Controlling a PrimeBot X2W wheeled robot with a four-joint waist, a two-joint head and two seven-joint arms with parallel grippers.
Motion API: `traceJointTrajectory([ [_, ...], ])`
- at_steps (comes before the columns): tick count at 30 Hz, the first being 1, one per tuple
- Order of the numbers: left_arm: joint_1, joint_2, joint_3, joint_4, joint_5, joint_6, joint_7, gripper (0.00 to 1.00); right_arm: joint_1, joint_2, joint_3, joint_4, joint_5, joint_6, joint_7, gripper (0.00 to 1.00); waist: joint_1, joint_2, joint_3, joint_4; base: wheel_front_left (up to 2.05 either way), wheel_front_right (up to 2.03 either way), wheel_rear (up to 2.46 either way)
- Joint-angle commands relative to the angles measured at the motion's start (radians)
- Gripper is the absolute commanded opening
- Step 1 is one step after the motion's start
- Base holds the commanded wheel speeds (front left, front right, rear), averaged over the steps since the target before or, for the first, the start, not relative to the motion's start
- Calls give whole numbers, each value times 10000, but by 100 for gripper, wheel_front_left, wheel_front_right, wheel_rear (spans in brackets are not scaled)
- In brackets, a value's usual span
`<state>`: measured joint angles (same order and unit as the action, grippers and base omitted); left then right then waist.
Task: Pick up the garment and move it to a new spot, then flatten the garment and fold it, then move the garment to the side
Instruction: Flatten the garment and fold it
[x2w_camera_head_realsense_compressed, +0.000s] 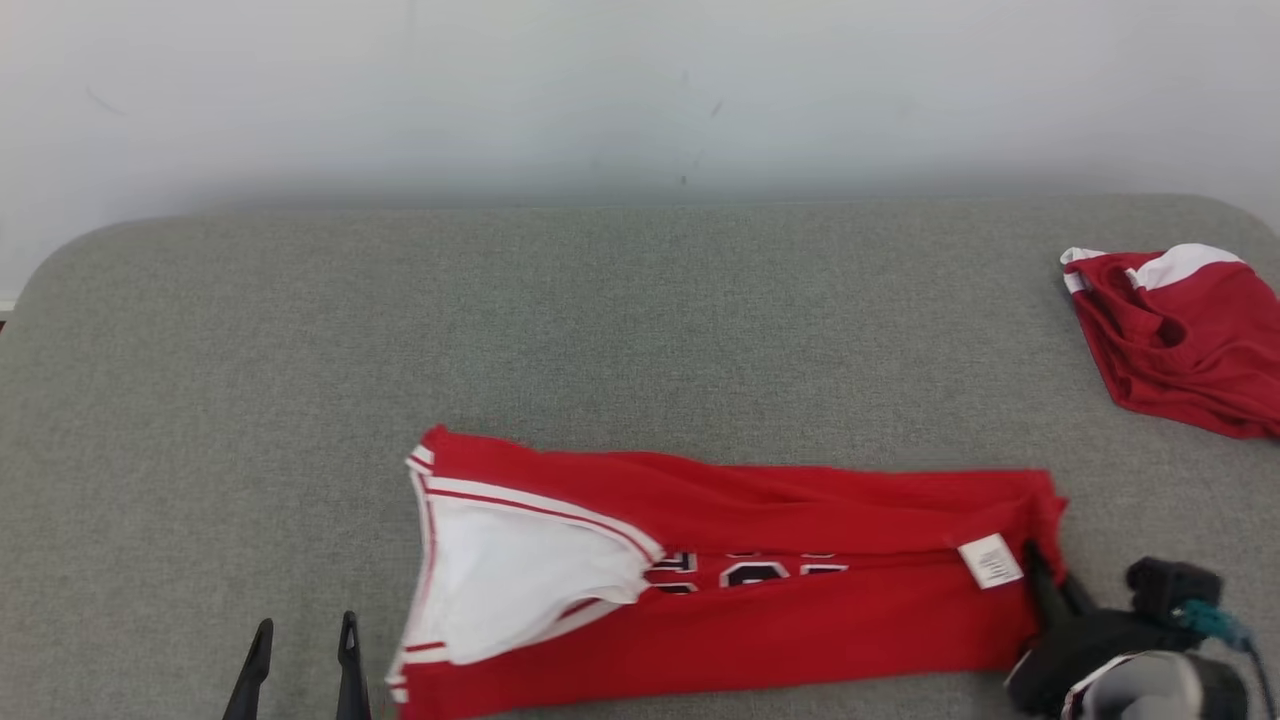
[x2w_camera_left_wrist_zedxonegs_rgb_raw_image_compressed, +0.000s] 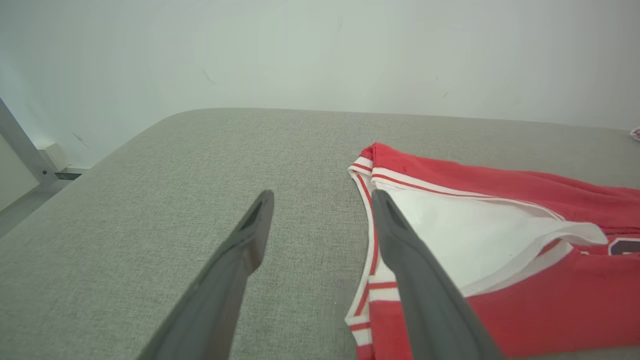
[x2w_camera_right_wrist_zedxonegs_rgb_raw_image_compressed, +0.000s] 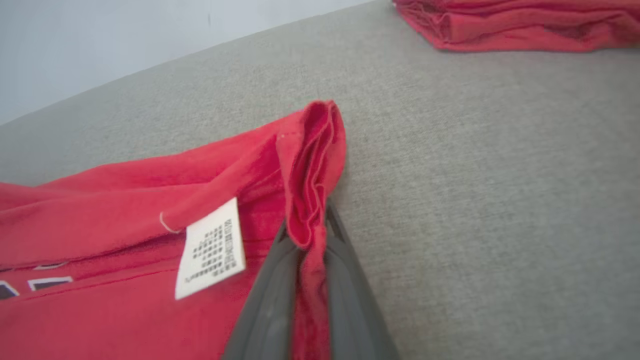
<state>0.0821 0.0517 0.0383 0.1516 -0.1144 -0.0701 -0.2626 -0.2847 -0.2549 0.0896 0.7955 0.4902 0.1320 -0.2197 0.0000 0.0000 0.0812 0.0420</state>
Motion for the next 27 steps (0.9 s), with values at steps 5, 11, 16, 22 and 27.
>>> traceJointTrajectory([
  [5,179,-21,-76,13,126,78,-29,100,-331,-1069,-619,200,-127,-30,-286,0,0,0,-102,-41,0,0,0],
  [11,208,-22,-68,-24,171,118,-29,100,-371,-1583,-1052,-40,-229,-30,-363,0,0,0,-163,-52,0,0,0],
  [16,303,-22,3,-63,91,160,-29,100,-63,-1208,-813,-1052,-226,-30,-264,0,0,0,-216,-141,0,0,0],
  [22,285,-21,-39,-12,77,173,-29,100,465,-122,37,-3220,123,-30,512,0,0,0,-268,-179,0,0,0],
  [27,146,-21,-102,52,115,150,-29,100,683,795,1165,-4888,106,-30,1374,0,0,0,-266,-114,0,0,0],
])
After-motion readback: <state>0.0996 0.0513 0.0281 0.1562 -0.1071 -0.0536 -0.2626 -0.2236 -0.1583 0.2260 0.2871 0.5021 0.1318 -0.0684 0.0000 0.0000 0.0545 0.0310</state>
